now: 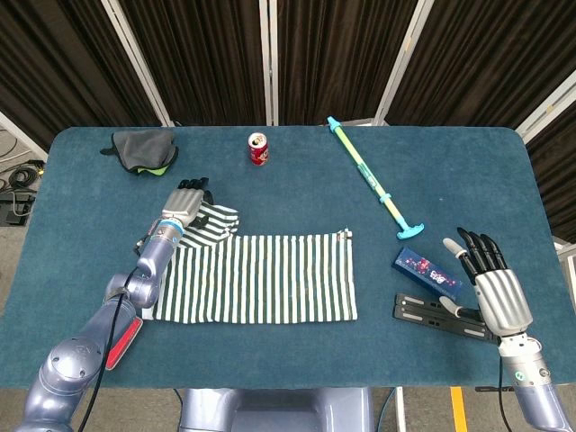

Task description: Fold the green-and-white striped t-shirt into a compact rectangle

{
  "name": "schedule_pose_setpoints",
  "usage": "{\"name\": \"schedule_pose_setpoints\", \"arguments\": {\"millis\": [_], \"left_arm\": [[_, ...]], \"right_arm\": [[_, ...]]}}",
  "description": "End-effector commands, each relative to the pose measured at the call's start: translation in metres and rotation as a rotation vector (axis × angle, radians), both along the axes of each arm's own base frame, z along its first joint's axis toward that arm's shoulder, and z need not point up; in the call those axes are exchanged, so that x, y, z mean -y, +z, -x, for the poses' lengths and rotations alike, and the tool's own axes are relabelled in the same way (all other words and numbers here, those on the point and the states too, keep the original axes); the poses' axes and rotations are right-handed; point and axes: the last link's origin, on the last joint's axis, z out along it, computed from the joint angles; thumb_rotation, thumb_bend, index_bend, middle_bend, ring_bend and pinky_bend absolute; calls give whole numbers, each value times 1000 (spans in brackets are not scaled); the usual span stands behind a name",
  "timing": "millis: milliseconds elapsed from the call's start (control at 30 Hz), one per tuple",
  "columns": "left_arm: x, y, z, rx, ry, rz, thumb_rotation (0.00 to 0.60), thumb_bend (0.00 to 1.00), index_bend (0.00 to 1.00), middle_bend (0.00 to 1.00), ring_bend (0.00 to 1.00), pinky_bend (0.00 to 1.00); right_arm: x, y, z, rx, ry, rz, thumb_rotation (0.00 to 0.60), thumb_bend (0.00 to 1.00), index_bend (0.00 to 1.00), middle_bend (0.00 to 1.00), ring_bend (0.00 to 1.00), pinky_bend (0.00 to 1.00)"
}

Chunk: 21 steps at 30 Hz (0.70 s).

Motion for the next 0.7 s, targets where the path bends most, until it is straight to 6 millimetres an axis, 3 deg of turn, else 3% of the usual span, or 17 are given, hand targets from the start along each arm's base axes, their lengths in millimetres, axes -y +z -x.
{"name": "schedule_pose_setpoints", "arguments": {"millis": [33, 200, 700], "left_arm": [[0, 0, 1, 1, 9, 5, 600, 399, 394, 0, 0, 0], [1, 0, 2, 8, 13, 6, 600, 398, 518, 0, 0, 0], [5, 3, 9, 12, 22, 16, 600, 398, 576, 0, 0, 0]], "right_arm": [[0, 0, 0, 0, 1, 0, 600, 0, 178, 0, 0, 0], [0, 1, 0, 2, 1, 3, 600, 0, 180, 0, 0, 0], [-2, 2, -2, 7, 10, 7, 600, 0, 180, 0, 0, 0]]}}
